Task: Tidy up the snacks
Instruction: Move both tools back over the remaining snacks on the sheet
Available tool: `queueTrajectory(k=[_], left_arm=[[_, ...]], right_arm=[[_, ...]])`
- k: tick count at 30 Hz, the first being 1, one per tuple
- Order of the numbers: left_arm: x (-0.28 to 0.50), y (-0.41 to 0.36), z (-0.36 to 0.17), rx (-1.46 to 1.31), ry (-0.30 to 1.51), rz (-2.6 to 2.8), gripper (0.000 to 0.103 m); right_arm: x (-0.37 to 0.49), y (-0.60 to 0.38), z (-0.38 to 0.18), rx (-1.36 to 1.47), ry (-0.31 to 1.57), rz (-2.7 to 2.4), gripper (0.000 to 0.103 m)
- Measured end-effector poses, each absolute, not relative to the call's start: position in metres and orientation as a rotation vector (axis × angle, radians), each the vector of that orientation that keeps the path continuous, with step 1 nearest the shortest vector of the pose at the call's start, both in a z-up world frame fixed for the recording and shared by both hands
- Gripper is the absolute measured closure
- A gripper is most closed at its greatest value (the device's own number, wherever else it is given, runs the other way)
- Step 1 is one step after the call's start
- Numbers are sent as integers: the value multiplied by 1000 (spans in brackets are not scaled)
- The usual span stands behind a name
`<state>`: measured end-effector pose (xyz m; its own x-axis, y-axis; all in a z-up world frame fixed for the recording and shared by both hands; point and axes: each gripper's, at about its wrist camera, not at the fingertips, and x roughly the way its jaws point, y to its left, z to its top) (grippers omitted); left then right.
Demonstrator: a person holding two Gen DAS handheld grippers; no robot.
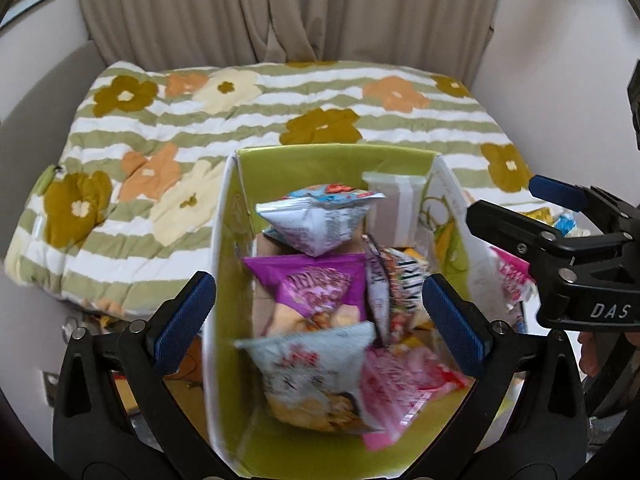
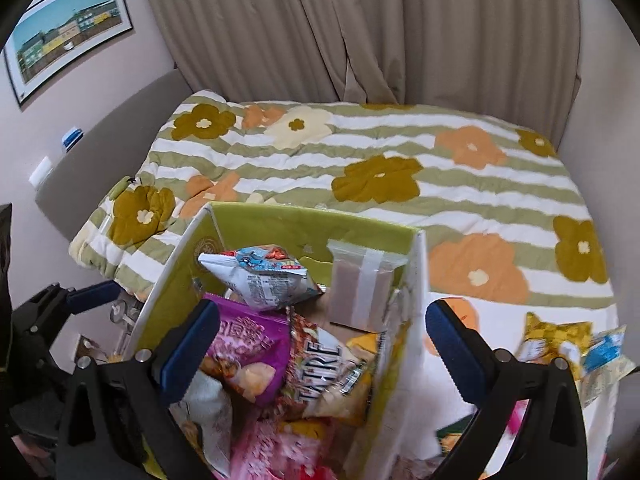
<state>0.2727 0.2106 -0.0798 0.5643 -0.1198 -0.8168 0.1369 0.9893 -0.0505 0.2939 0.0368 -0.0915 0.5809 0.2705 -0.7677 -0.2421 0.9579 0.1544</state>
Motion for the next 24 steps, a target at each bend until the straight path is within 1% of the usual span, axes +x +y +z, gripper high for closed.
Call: queueTrajectory(k=[4, 12, 18, 24], left_arm=[[249, 187, -69, -7, 927, -142, 1], [195, 109, -56, 6, 857, -145, 1], [155, 50, -64, 15, 855, -154, 1], [118, -7, -82, 22, 863, -147, 0]], right_arm=[[271, 9, -78, 34, 878, 323, 1], [227, -69, -67, 48, 841, 292, 1], [195, -123, -62, 62, 816, 280, 1], [165, -173, -67, 49, 803, 280, 1]])
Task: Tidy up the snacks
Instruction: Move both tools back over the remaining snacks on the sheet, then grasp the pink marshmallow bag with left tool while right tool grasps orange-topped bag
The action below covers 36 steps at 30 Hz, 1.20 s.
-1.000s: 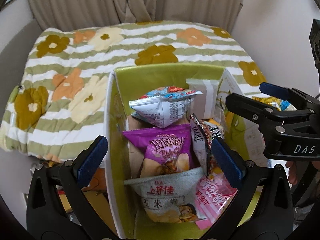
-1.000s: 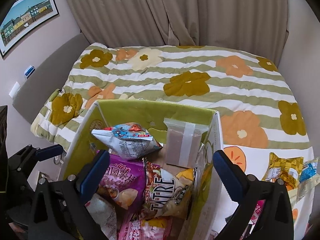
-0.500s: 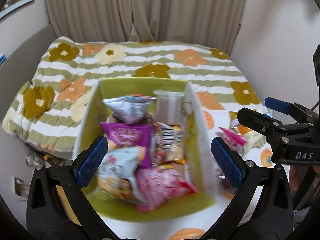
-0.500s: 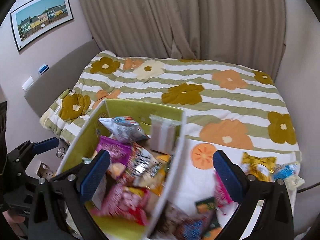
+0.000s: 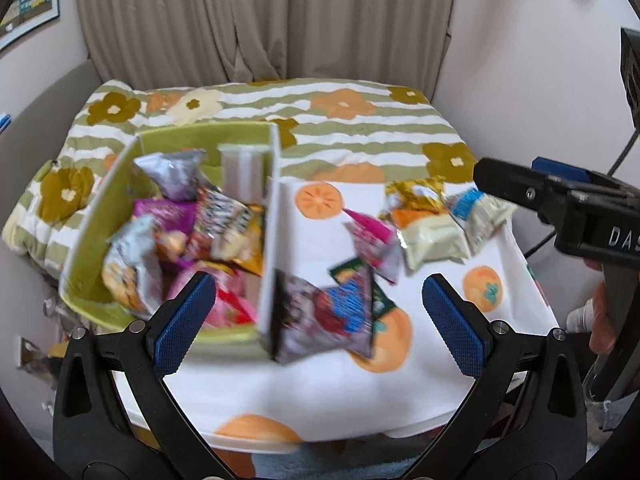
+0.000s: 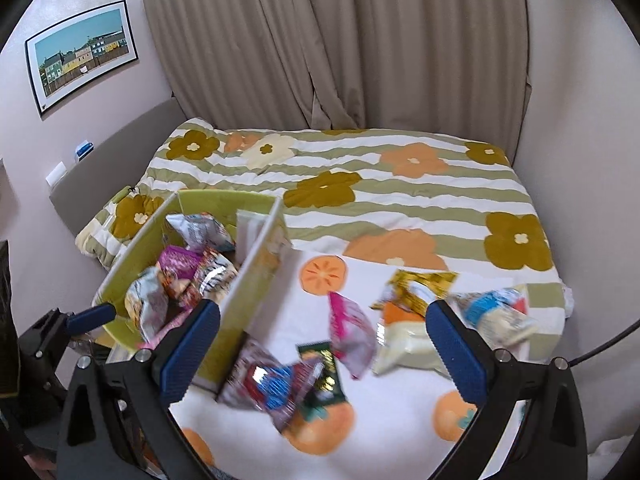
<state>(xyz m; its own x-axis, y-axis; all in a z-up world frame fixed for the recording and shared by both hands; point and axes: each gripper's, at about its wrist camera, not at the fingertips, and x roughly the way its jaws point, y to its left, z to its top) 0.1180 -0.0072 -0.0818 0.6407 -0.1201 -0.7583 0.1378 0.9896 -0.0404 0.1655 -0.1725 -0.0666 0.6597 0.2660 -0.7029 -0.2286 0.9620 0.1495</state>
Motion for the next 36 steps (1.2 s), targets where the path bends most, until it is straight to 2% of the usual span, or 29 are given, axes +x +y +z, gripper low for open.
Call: queueTrajectory(k=[11, 19, 28, 33, 35, 36], left_arm=[[133, -67, -107, 40, 904, -165, 0], [201, -85, -135, 13, 990, -210, 1], [285, -80, -192, -117, 1169, -233, 1], [309, -82, -225, -141, 1266, -272, 5], [315, -86, -238, -128, 1303, -287, 12], [317, -87, -244, -125, 1320, -293, 21]], right_arm=[[146, -249, -102, 98, 865, 257, 1], [171, -282, -138, 184, 932, 206, 1], [210, -273, -177, 167, 1000, 172, 1], [222, -254, -204, 151, 1029, 183, 1], [226, -248, -216, 148, 1037, 185, 1], [227, -246, -222, 143, 1040, 182, 1]])
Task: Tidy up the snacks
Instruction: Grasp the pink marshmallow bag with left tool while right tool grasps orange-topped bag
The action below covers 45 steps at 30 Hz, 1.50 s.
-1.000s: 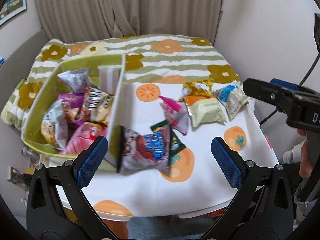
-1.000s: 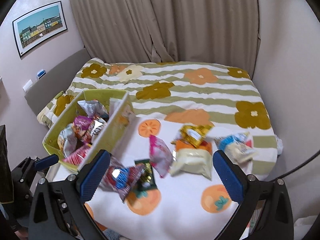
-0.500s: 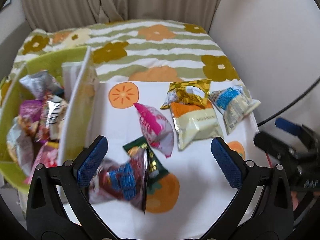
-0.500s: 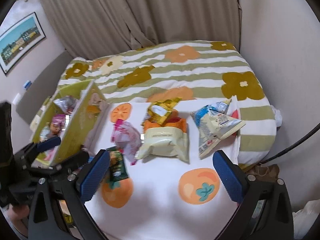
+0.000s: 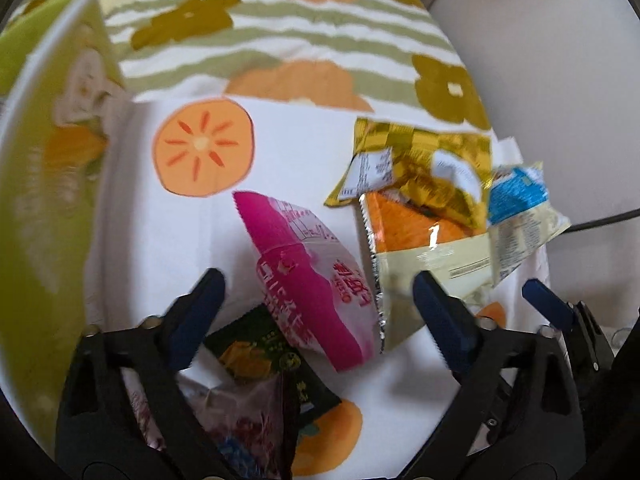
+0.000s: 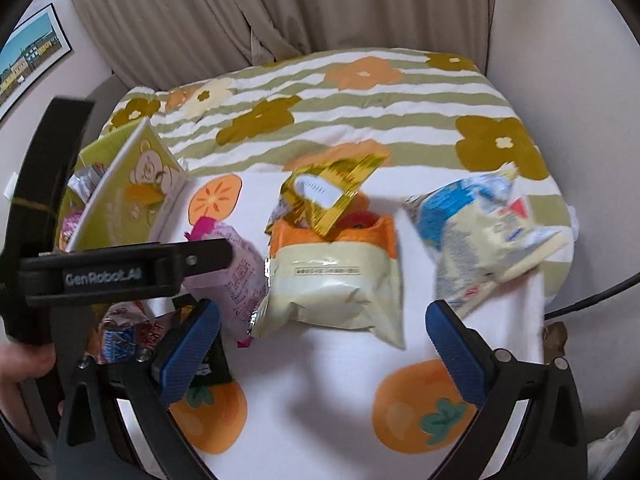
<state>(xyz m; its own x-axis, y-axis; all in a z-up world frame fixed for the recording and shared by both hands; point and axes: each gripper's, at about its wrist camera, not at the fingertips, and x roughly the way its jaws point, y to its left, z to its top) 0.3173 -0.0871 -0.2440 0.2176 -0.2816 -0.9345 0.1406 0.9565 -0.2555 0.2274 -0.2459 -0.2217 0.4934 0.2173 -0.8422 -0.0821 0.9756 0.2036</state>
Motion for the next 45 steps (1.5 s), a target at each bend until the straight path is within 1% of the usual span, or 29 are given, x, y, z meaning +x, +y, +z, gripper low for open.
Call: queueTrajectory(k=[1, 2, 4, 7, 10, 13, 30, 32, 34, 37, 40, 45], left_arm=[[320, -88, -251, -124, 1341, -299, 28], [322, -88, -255, -125, 1356, -302, 31], [324, -84, -264, -155, 1383, -313, 43], [324, -80, -267, -168, 1390, -337, 56], [324, -75, -265, -162, 1385, -346, 61], [325, -69, -259, -149, 1368, -333, 63], [321, -61, -235, -89, 1301, -314, 63], [317, -61, -233, -91, 1297, -312, 63], [314, -61, -232, -91, 1291, -310, 63], [308, -62, -230, -90, 1284, -308, 63], [300, -63, -224, -91, 1268, -309, 63], [283, -66, -210, -92, 1235, -314, 63]], right_arm=[[229, -245, -225, 142, 1041, 179, 1], [231, -244, -228, 145, 1039, 177, 1], [234, -244, -233, 154, 1035, 174, 1], [243, -241, -242, 151, 1057, 174, 1], [248, -238, -246, 147, 1064, 169, 1], [253, -238, -249, 151, 1071, 160, 1], [280, -227, -273, 46, 1099, 144, 1], [279, -227, -274, 42, 1097, 152, 2], [276, -228, -273, 55, 1091, 167, 12], [270, -227, -270, 40, 1081, 172, 19], [263, -227, -268, 40, 1078, 171, 23], [243, -232, -262, 62, 1081, 169, 23]])
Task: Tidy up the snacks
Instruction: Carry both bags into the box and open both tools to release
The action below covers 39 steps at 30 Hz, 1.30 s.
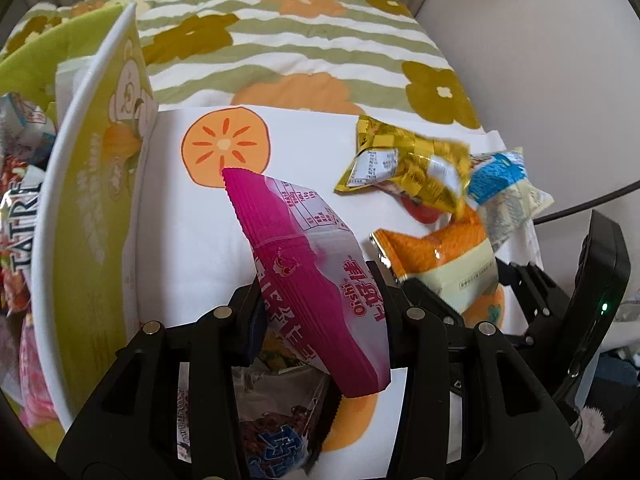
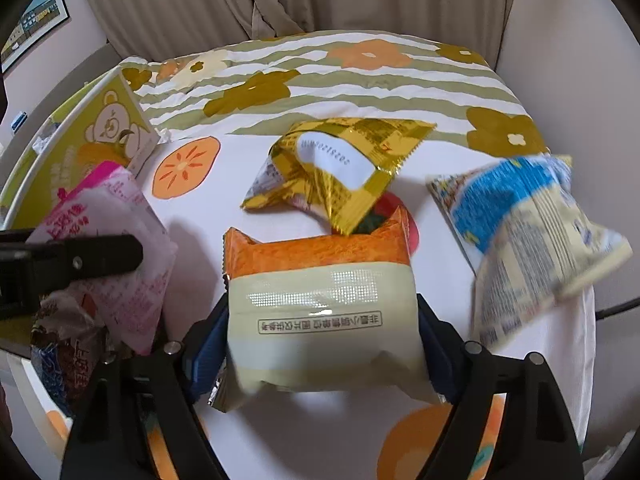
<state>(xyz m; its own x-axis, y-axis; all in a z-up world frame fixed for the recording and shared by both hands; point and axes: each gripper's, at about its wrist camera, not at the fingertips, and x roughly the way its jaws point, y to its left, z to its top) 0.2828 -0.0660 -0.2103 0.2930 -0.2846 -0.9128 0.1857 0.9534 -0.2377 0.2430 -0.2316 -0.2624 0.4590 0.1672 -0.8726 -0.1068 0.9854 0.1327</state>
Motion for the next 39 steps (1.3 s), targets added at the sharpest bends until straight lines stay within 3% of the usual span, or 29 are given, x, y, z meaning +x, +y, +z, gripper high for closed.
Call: queueTrajectory(k=[20, 31, 39], left_arm=[[206, -43, -91, -193, 968, -319, 63], [227, 73, -55, -227, 892, -208, 63], [276, 168, -59, -224, 938, -162, 63]], right_arm=[[159, -249, -158, 53, 911, 204, 23], [188, -170, -101, 0, 832, 287, 23], [237, -76, -86, 12, 811, 369, 23]])
